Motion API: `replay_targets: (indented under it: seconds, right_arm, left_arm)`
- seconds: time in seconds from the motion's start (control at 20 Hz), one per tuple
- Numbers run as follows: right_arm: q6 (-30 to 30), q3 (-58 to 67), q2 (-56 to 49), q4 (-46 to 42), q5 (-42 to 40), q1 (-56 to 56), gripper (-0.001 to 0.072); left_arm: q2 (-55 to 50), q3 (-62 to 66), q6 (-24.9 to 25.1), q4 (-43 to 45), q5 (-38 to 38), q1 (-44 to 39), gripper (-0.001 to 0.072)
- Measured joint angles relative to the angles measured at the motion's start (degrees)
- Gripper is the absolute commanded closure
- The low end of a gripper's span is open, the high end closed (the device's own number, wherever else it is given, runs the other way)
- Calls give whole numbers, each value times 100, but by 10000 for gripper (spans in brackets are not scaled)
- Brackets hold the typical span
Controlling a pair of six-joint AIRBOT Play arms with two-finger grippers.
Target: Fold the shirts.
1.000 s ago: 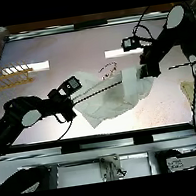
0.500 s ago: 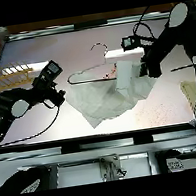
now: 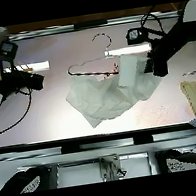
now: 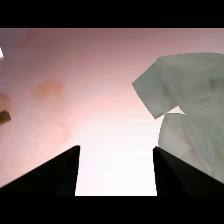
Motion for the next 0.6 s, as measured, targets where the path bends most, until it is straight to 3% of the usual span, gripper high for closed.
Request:
replay_targets:
  seconds: [0.1,0.2,0.45,0.6]
  right_arm:
    - [197,-2,144,-22,-15,0,649]
    - [389,0,260,28,4,0,650]
    - [743,-2,505,125,68,7,649]
    - [879,0,605,179,90,7,649]
  left_arm:
    - [20,-422,-136,-1084,-79,284,134]
    - [-42,-981,66,-2376,50,275,116]
    - [-728,-1899,1333,-5829,968,-813,116]
    - [-1397,-1880,2114,-7254,1325,-1445,116]
